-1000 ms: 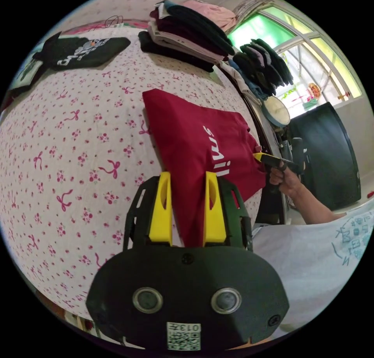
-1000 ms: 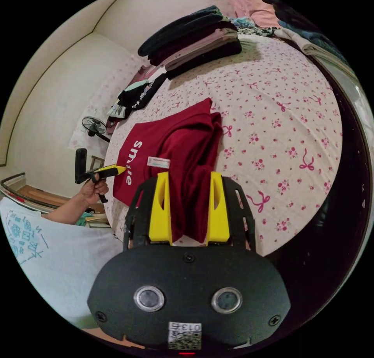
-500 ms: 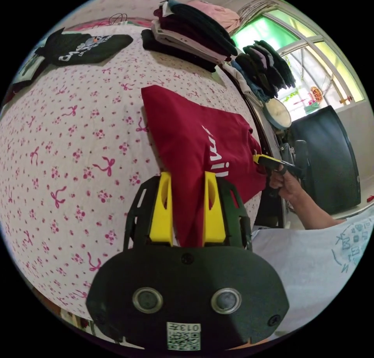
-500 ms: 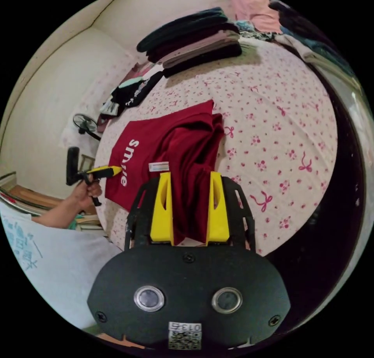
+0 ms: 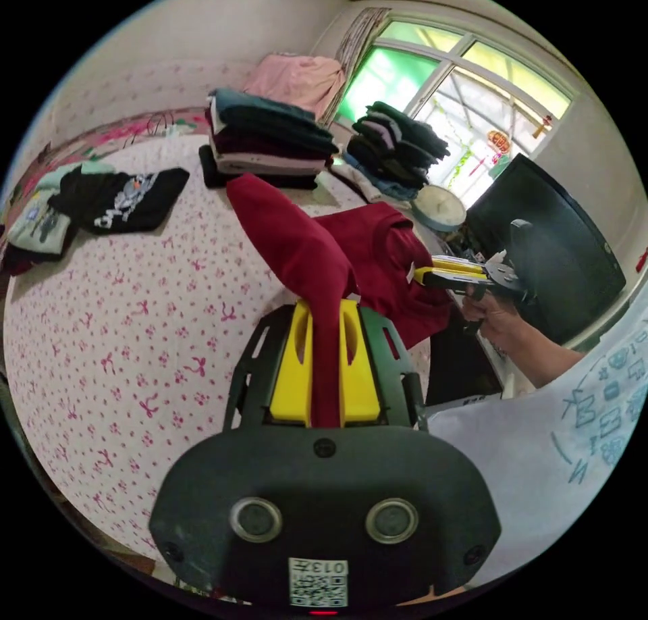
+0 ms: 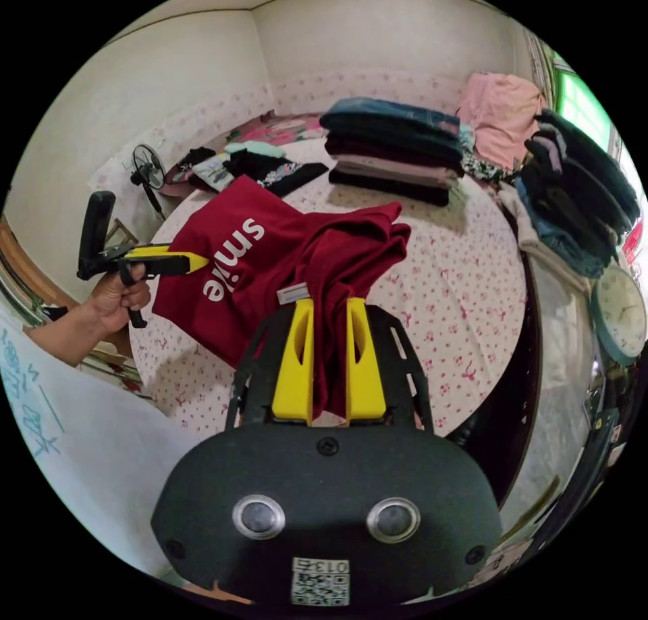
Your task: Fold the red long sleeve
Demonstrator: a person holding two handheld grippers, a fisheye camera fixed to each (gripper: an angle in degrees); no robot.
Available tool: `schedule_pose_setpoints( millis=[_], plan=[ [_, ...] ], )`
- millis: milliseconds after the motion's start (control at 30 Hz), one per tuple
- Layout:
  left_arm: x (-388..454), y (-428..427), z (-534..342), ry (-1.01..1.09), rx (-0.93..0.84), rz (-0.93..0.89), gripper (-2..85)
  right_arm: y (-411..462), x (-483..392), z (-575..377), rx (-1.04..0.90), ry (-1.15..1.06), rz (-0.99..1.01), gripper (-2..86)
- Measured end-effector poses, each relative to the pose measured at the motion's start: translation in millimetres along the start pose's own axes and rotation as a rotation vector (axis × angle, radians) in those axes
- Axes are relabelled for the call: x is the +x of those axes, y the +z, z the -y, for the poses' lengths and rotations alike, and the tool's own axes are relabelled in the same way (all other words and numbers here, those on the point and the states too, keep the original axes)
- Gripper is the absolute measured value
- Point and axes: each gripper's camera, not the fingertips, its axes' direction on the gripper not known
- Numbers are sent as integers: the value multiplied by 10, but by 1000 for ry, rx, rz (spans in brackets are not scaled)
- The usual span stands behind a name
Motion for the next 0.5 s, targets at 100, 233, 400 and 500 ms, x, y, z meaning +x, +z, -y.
schedule_pose_setpoints(
  millis=[100, 233, 400, 500],
  plan=[
    [-8, -256, 267, 46, 83, -22, 63, -267, -39, 277, 87, 3, -12, 71],
    [-95, -479, 909, 101, 168, -25, 65, -571, 26, 843, 197, -17, -32, 72],
    [-212, -588, 2021, 174, 217, -5, 66, -758, 250, 1782, 306, -97, -81, 73],
    [-311, -546, 2750, 207, 219, 43, 67, -743, 496, 2438, 345, -119, -103, 73]
  ],
)
